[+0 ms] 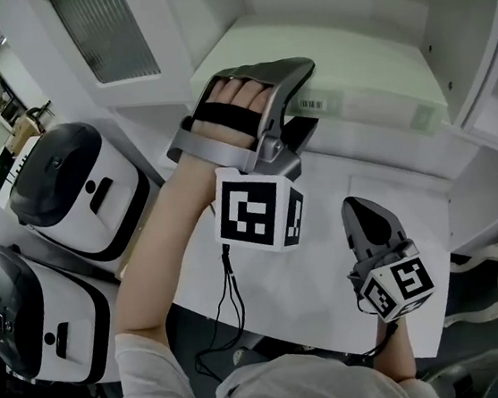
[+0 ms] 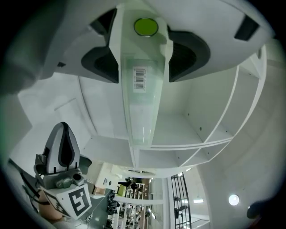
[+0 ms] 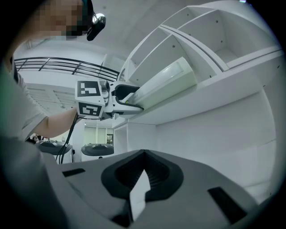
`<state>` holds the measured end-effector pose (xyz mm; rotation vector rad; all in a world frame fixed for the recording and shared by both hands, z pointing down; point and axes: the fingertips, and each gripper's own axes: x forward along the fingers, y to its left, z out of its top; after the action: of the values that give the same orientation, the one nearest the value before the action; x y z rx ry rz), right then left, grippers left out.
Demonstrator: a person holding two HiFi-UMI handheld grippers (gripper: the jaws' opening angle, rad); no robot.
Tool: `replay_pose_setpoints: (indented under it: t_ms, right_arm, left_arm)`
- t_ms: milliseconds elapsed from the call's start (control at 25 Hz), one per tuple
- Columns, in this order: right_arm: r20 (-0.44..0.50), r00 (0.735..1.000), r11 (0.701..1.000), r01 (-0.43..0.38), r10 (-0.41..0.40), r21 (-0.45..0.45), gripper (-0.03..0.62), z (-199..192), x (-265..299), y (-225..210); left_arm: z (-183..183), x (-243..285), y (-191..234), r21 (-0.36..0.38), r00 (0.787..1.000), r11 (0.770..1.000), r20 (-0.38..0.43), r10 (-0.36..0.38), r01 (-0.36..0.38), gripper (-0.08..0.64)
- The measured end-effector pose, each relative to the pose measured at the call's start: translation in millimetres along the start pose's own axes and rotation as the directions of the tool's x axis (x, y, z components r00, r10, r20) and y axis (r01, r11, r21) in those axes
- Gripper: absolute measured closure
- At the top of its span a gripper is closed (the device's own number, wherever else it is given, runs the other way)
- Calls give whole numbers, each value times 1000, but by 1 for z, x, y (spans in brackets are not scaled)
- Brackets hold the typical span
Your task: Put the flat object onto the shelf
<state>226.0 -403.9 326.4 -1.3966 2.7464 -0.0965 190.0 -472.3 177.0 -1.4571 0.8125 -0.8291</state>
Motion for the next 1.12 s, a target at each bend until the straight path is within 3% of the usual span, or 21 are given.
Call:
replay_pose_setpoints:
  t_ms: [120, 200, 880, 1120]
  right_arm:
    - [0, 1000, 1000, -12, 12, 0, 587, -1, 3, 2]
    - [2, 1000, 1000, -18, 18, -2, 587, 0, 3, 4]
    - [6, 1000, 1000, 18, -19, 5, 586, 1, -10, -11]
    - [6, 1000, 1000, 9, -9, 4, 586, 1, -12, -4]
  left_arm:
    - [-4, -8, 2, -9, 1000, 1000, -8, 17, -17, 207]
    - [-5, -9, 1, -16, 1000, 1000, -14, 12, -12, 258]
    - [-18, 20, 0, -54, 997, 998, -75, -24, 20, 262]
    - [-12, 5, 1, -173, 999, 985, -26, 20, -24, 262]
